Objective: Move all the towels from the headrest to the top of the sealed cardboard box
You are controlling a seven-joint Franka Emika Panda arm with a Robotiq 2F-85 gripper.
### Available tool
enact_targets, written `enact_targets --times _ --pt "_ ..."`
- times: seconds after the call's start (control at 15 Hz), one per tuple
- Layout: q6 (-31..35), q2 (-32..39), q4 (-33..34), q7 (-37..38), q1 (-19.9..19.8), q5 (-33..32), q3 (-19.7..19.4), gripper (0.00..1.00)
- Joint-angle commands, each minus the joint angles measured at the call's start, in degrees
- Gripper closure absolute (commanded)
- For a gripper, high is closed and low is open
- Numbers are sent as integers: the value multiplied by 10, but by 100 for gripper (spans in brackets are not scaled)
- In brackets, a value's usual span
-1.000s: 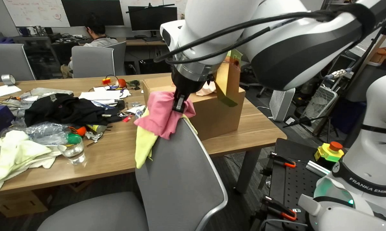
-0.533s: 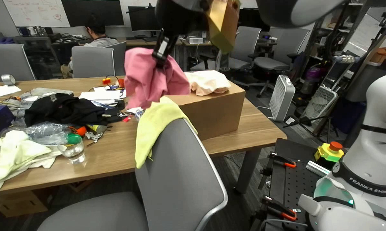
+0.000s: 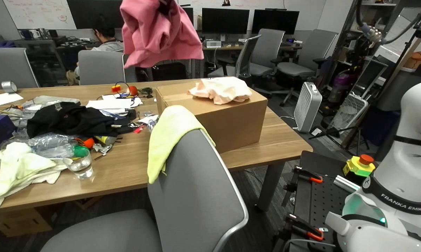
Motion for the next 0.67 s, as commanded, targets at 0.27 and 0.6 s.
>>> enact_targets --times 0.27,0.6 --pt "-64 72 95 27 -76 -62 -37 97" --pt "-94 115 139 81 -110 -119 -93 97"
